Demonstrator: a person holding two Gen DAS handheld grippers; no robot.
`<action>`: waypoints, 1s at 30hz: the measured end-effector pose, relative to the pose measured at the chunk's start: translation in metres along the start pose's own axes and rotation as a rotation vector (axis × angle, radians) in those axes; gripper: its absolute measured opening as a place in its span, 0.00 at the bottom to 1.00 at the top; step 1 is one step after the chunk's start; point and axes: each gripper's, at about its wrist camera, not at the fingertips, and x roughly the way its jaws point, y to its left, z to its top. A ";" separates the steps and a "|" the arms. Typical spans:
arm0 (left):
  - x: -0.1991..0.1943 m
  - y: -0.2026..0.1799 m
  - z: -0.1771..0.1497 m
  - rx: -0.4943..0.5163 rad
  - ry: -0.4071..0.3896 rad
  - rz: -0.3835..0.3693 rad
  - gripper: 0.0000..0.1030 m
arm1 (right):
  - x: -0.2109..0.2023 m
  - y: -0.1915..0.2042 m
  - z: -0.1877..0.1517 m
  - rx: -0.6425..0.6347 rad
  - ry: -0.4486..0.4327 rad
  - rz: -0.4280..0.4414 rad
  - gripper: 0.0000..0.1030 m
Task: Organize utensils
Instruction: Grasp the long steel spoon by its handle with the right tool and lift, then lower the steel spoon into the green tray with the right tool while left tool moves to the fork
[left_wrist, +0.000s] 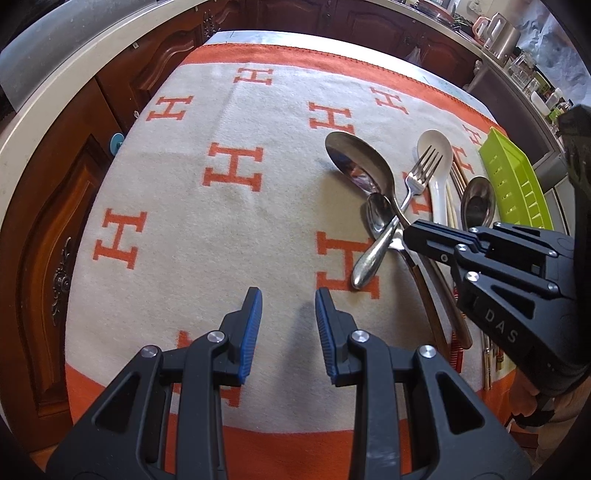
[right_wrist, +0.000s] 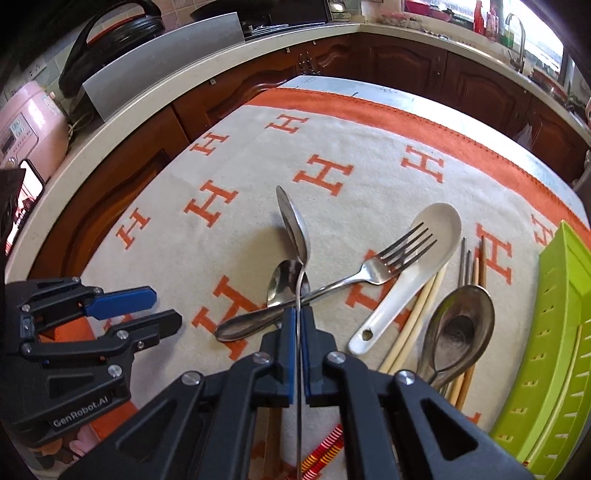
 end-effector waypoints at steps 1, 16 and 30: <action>0.000 0.000 0.000 0.002 0.000 0.002 0.26 | 0.001 -0.001 0.000 0.003 0.006 0.008 0.03; -0.001 -0.003 0.000 0.008 0.006 0.005 0.26 | -0.001 -0.004 -0.004 0.074 -0.015 0.036 0.02; -0.027 -0.035 0.016 0.121 -0.047 -0.045 0.26 | -0.095 -0.072 -0.037 0.362 -0.175 0.045 0.02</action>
